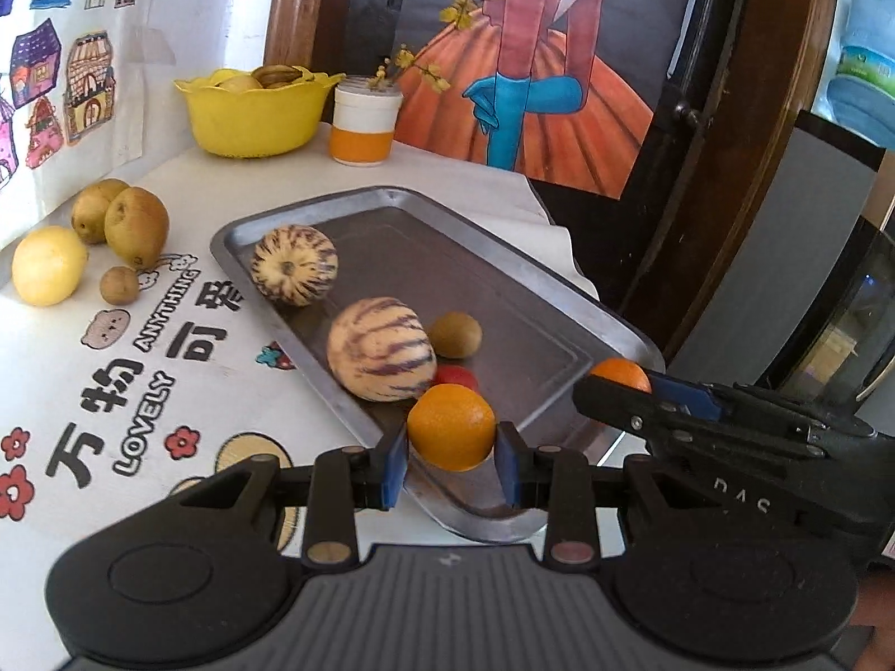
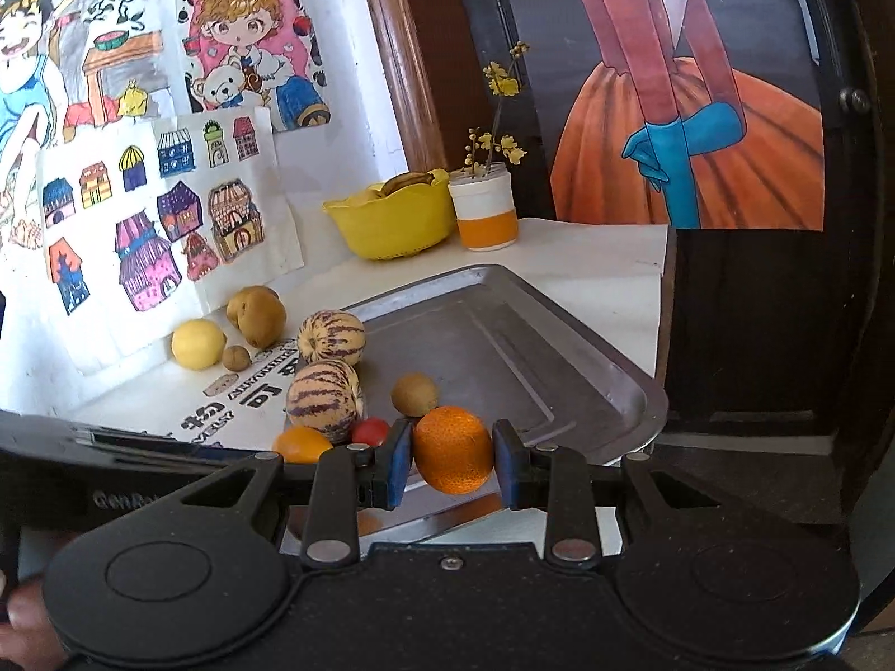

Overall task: Organize fruits
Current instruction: 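Carry both oranges onto the tray and open the right tool while the left tool releases its orange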

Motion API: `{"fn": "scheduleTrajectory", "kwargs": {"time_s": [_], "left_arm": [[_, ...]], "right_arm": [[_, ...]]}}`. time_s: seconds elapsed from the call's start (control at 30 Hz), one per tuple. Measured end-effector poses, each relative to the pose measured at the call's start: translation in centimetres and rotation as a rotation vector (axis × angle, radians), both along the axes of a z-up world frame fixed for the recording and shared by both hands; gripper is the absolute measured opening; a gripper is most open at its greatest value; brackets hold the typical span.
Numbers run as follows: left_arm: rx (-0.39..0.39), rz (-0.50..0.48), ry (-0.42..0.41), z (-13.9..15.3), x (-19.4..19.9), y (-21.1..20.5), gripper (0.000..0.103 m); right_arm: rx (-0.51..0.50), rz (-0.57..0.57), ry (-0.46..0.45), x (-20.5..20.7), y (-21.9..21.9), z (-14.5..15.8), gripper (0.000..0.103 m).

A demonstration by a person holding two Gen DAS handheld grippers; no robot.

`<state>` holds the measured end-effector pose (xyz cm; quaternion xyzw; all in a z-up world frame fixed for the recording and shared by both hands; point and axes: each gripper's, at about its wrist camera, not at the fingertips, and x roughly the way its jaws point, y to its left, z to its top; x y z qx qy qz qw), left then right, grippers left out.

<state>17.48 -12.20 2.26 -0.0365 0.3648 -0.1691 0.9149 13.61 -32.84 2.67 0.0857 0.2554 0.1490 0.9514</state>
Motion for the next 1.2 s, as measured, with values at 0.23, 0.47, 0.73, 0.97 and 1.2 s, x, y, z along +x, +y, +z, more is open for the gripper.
{"fn": "scheduleTrajectory", "kwargs": {"time_s": [0.23, 0.47, 0.73, 0.97, 1.2], "left_arm": [[0.042, 0.003, -0.01, -0.1, -0.4, -0.8, 0.037], [0.047, 0.002, -0.01, -0.1, -0.4, -0.9, 0.037], [0.033, 0.007, -0.003, -0.1, -0.3, -0.7, 0.037], [-0.009, 0.027, -0.015, 0.4, -0.9, 0.9, 0.062], [-0.032, 0.162, -0.078, 1.3, -2.6, 5.1, 0.103]], "right_arm": [[0.017, 0.0, 0.015, 0.2, -0.1, -0.5, 0.033], [0.017, -0.005, 0.015, 0.2, -0.1, -0.5, 0.035], [0.019, -0.03, 0.015, 0.0, -0.3, -0.2, 0.044], [-0.001, -0.063, -0.011, -1.1, -0.5, 1.3, 0.073], [-0.064, -0.049, -0.034, -2.4, 1.3, 3.0, 0.102]]}}
